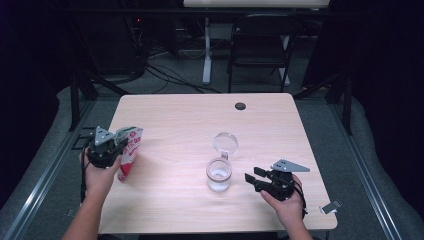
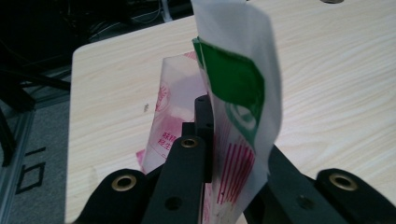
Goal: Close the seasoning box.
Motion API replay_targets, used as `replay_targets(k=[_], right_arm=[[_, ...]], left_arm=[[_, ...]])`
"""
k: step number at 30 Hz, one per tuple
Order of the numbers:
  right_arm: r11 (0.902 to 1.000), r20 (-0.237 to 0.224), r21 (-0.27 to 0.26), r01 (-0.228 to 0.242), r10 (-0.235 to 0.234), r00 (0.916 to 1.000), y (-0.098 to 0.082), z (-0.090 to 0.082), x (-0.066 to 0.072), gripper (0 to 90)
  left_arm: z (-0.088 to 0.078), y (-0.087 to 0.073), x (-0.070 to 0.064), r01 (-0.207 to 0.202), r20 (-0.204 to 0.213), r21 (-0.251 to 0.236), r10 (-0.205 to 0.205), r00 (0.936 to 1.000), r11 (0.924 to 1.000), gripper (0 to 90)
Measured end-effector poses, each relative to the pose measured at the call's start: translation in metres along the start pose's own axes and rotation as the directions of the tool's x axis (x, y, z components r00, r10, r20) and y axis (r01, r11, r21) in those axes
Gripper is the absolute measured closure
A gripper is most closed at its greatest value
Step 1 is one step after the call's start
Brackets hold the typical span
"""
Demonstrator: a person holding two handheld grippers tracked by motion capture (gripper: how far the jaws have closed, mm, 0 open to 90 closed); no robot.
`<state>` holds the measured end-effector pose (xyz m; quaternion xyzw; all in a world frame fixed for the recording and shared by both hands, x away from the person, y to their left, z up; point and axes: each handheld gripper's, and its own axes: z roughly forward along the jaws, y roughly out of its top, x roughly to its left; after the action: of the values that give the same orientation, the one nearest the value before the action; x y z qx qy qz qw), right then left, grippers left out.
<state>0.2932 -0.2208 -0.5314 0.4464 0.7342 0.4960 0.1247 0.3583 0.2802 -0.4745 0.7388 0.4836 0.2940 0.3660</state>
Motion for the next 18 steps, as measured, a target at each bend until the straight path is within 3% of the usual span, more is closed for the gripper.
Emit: replay_targets(k=[9, 16, 18], right_arm=[[1.0000, 0.000, 0.003, -0.002, 0.002, 1.0000, 0.000, 0.000, -0.001, 50.9], [0.9999, 0.002, -0.002, -0.013, 0.013, 0.9999, -0.001, -0.001, -0.003, 50.9], [0.9999, 0.000, -0.002, -0.014, 0.014, 0.9999, -0.001, -0.001, -0.003, 50.8]], left_arm=[[-0.011, 0.021, 0.013, -0.004, -0.020, -0.002, 0.004, 0.9998, 1.0000, 90.0], [-0.019, 0.035, 0.006, -0.007, 0.032, -0.025, 0.008, 0.9995, 0.9997, 90.0], [-0.021, 0.041, -0.001, -0.006, 0.066, -0.034, 0.008, 0.9978, 0.9994, 90.0]])
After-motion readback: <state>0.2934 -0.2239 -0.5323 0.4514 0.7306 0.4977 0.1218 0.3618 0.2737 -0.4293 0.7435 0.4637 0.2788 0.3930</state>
